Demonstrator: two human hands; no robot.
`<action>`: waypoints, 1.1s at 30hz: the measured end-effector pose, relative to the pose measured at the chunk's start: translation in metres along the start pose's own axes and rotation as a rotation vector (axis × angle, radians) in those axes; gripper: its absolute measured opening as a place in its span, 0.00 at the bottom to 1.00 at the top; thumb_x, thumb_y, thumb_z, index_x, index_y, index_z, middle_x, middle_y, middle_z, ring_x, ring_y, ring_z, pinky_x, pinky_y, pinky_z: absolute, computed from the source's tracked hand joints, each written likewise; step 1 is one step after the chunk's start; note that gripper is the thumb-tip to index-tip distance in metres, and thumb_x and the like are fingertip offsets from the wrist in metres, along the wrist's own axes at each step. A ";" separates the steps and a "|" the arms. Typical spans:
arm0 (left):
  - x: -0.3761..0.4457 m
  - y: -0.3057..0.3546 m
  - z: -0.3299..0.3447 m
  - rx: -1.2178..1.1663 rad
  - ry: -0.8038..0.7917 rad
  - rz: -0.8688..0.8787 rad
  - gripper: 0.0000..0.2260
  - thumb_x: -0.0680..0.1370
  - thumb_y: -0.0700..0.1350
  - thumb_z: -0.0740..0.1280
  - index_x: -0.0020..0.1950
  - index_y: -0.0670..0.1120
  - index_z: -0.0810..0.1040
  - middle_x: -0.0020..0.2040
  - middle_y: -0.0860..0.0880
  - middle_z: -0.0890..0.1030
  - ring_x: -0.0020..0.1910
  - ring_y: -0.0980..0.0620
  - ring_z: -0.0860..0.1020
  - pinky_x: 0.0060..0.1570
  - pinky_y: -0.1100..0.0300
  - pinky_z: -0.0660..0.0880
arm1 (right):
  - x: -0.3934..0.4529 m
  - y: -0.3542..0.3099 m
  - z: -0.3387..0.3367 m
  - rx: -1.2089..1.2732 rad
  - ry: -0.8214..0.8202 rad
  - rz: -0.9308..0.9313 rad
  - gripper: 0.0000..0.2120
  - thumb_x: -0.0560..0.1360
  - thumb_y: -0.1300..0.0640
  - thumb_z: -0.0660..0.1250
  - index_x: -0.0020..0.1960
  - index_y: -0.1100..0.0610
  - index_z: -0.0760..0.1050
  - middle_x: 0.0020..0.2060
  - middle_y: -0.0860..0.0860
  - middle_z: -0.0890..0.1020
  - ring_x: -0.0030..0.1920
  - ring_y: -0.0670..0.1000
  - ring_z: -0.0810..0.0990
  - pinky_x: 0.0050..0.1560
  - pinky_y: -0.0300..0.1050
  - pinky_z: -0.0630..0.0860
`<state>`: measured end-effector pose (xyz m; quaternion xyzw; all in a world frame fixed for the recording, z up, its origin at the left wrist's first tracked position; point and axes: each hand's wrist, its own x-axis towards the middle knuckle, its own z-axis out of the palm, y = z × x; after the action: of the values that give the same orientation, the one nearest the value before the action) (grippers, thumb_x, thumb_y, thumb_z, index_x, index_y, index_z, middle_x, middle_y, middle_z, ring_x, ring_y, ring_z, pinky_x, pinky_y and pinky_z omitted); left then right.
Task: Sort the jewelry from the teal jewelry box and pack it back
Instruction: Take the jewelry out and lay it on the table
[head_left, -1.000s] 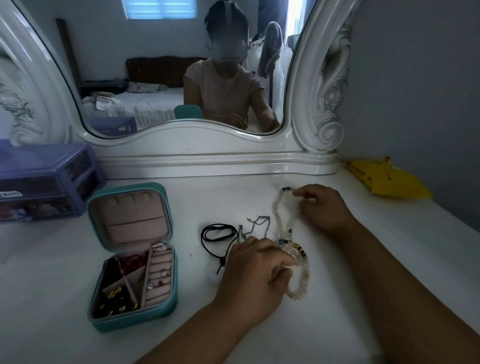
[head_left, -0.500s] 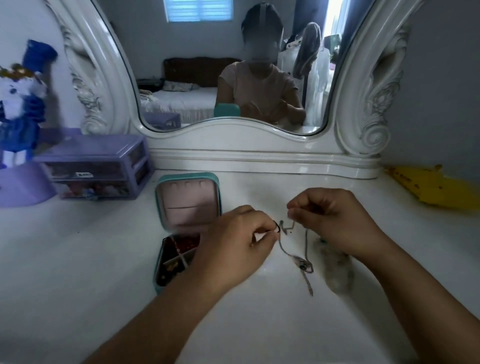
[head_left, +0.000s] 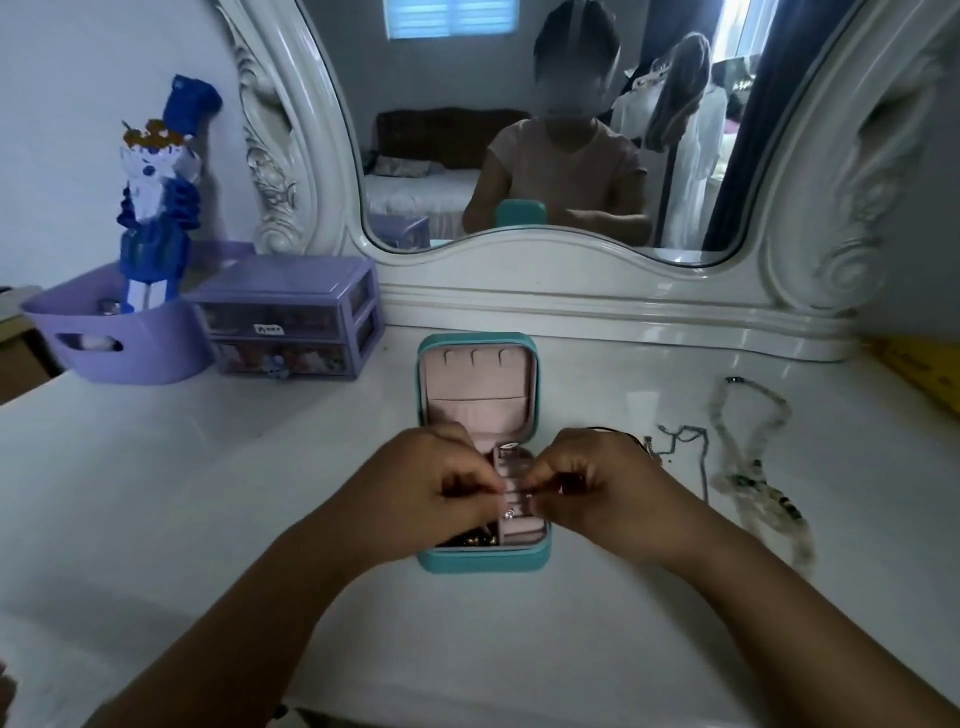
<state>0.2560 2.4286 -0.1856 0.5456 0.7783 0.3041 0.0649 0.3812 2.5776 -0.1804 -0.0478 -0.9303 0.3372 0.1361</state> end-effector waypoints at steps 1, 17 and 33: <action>0.000 0.003 0.003 -0.009 -0.020 -0.001 0.14 0.64 0.60 0.69 0.46 0.56 0.82 0.38 0.54 0.79 0.38 0.57 0.78 0.41 0.57 0.77 | 0.001 -0.002 0.000 0.005 -0.002 0.015 0.06 0.68 0.65 0.72 0.42 0.56 0.84 0.29 0.42 0.76 0.34 0.33 0.76 0.37 0.25 0.69; 0.018 0.017 0.004 0.108 -0.058 -0.067 0.03 0.71 0.47 0.70 0.41 0.50 0.83 0.32 0.57 0.74 0.36 0.56 0.76 0.40 0.59 0.73 | 0.002 0.002 0.001 -0.081 0.112 -0.017 0.04 0.67 0.62 0.70 0.37 0.54 0.78 0.33 0.45 0.76 0.37 0.42 0.75 0.36 0.31 0.69; 0.020 0.063 0.079 0.318 0.039 0.426 0.07 0.68 0.56 0.67 0.37 0.54 0.82 0.34 0.55 0.75 0.36 0.55 0.74 0.40 0.61 0.59 | -0.094 0.050 -0.023 -0.260 0.143 -0.093 0.02 0.67 0.54 0.66 0.40 0.48 0.75 0.35 0.42 0.74 0.37 0.37 0.71 0.37 0.27 0.66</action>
<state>0.3333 2.4924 -0.2107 0.6945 0.6849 0.1952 -0.1024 0.4776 2.6128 -0.2161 -0.0458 -0.9553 0.2029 0.2101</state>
